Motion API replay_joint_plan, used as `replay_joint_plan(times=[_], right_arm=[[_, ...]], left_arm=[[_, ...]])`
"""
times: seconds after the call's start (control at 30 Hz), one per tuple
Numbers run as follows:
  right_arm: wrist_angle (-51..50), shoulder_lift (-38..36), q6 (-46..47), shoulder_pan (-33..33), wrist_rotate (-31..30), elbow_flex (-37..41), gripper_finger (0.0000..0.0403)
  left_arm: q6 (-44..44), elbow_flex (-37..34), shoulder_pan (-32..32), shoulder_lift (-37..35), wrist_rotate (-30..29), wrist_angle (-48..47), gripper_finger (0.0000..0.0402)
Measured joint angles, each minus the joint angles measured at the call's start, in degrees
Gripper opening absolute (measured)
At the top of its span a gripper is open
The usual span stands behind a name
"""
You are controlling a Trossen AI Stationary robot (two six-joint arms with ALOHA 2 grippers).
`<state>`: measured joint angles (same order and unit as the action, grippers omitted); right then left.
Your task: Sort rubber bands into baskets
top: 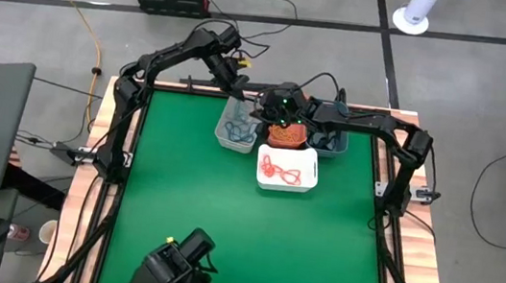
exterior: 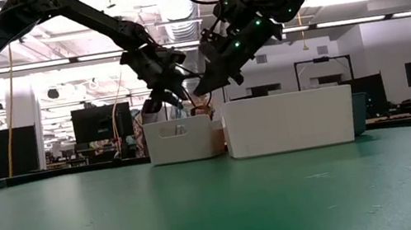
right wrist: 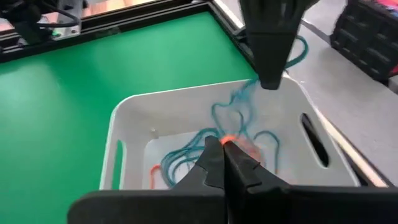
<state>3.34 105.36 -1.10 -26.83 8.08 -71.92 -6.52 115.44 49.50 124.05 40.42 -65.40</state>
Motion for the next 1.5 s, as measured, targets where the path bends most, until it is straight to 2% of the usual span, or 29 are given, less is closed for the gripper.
replay_joint_plan(times=[0.27,0.5,0.8,0.97,1.1,1.27,1.5], right_arm=[[-0.20,-0.17,0.30,-0.33,2.64,0.00,0.0016],[-7.95,-5.48,-0.15,-0.34,7.07,-0.01,0.0017],[-29.36,-14.36,-2.08,1.28,16.56,-0.02,0.0017],[-41.37,-14.45,-3.32,4.42,16.89,-0.02,0.0017],[-47.35,-11.76,-3.88,7.04,13.97,-0.02,0.0024],[-47.55,-8.01,-3.16,8.09,10.63,0.00,0.0071],[-49.48,-6.29,0.09,6.32,9.81,0.02,0.0182]], left_arm=[[0.11,0.00,-1.26,0.00,-1.31,0.32,0.0152],[1.58,0.00,-1.37,0.00,-1.88,-0.41,0.0174],[5.45,0.00,-3.86,-1.17,-11.73,-1.27,0.0174],[5.41,0.00,-6.49,-3.92,-20.37,2.39,0.0174],[5.36,0.00,-8.57,-6.90,-24.20,5.56,0.0174],[4.90,0.00,-10.59,-8.64,-27.62,6.32,0.0174],[6.15,-0.28,-12.48,-9.78,-30.21,6.78,0.0174]])
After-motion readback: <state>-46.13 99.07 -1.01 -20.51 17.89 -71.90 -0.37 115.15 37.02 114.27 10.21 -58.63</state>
